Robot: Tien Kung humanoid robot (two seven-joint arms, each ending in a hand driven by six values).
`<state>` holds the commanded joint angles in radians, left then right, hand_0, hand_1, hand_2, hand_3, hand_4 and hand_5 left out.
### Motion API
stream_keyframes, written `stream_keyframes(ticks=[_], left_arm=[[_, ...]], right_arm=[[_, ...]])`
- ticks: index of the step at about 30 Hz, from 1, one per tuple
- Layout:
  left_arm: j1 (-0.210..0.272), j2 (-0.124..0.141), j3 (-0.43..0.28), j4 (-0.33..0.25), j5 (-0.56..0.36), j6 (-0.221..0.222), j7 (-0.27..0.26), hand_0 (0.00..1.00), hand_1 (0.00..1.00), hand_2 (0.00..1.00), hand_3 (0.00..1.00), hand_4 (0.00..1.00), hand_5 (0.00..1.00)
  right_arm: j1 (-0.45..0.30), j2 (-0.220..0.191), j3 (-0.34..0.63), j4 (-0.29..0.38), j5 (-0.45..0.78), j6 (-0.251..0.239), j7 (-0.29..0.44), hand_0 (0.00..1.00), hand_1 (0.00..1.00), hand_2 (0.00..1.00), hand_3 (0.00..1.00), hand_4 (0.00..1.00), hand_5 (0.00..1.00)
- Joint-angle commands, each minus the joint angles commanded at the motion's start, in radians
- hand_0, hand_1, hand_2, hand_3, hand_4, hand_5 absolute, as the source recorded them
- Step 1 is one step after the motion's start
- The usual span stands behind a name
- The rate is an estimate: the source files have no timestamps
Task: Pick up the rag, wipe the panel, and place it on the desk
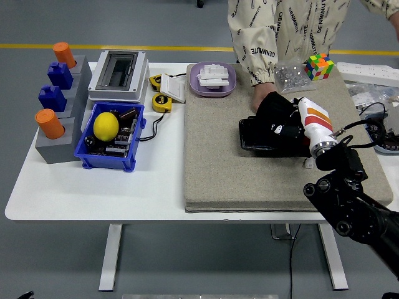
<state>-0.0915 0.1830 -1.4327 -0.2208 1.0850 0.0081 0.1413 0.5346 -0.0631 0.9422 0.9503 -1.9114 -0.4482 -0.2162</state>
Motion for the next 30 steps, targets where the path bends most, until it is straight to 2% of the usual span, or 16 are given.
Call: stream_keyframes(ticks=[17,30], left_arm=[[-0.005,0.0,-0.004,0.001,0.003,0.001,0.0,0.611,0.641,0.655,0.561,0.627,0.438],[-0.008,0.001,-0.006,0.0,0.004,0.0,0.001,0.61,0.64,0.654,0.561,0.627,0.438]], right_arm=[[0.015,0.032,-0.152,-0.012,0.031,0.003,0.001,0.312,0.44,0.49,0.514,0.879,0.242],[0.042,0.056,-0.229,-0.002,0.04,0.007,0.0,0.312,0.44,0.491,0.514,0.878,0.244]])
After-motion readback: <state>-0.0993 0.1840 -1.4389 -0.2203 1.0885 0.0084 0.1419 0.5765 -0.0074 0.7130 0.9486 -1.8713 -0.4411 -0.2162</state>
